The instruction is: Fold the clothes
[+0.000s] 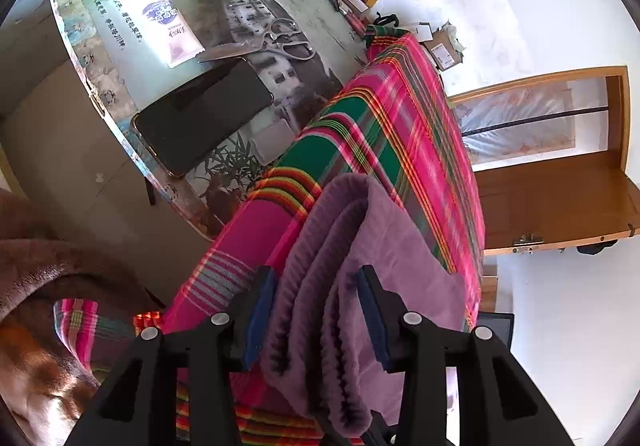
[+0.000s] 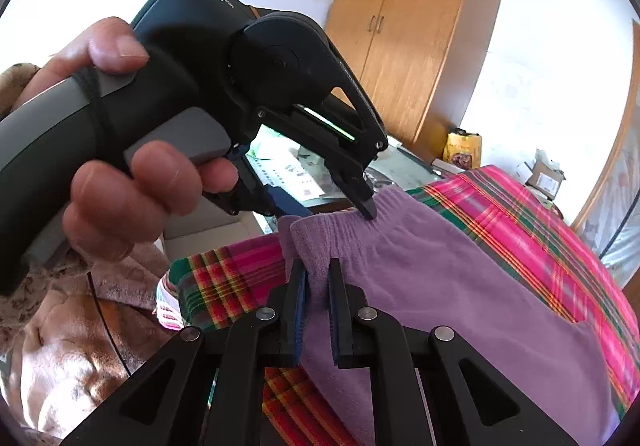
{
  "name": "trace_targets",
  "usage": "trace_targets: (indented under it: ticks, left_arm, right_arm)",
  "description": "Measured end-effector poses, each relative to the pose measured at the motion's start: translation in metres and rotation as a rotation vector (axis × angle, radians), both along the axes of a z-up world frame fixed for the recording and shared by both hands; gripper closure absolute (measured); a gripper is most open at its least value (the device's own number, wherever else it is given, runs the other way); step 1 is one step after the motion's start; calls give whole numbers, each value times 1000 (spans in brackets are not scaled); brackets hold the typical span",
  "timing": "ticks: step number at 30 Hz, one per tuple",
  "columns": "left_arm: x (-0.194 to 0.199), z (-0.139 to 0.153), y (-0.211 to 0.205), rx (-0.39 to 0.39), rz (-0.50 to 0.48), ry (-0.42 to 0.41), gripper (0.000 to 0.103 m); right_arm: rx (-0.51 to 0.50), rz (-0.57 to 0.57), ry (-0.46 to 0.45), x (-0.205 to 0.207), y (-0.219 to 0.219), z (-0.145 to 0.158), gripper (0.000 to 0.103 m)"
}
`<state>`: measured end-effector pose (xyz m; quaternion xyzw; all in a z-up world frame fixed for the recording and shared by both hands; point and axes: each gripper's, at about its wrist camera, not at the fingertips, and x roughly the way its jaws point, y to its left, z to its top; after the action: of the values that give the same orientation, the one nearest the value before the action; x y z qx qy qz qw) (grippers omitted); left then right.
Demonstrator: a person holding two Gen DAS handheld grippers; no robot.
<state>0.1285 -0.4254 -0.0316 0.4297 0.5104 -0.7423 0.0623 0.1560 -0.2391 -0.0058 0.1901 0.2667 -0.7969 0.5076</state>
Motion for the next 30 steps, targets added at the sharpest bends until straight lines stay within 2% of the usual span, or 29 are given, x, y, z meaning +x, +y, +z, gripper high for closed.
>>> trace_targets:
  ticks: [5,8,12,15,18,21,24,30]
  left_arm:
    - [6,0,4,-6,-26,-9,60]
    - [12,0,5,-2,-37,-14,60]
    - [20,0,6,0,-48,-11,60]
    - [21,-1,7,12,-51,-5,60]
    - [21,-2,7,26,-65,-6,61]
    - [21,-3,7,44,-73,-7,61]
    - [22,-6,5,74,-62,-9,61]
    - [19,-5,6,82,-75,-11,61]
  right_arm:
    - [12,-17,-15,-2,-7,-6,90]
    - [-2,-29,-4,-1,-10,-6,85]
    - [-54,-14,-18,0,-8,-3,87]
    - [-84,-39,27,2,-9,0,88]
    - [-29,-30,24,6,-18,-9,87]
    - [-8,-10,25,12,-21,-13,83]
    - [-2,12,15,14,-21,-13,69]
    - [35,5,98,23,-27,-21,68]
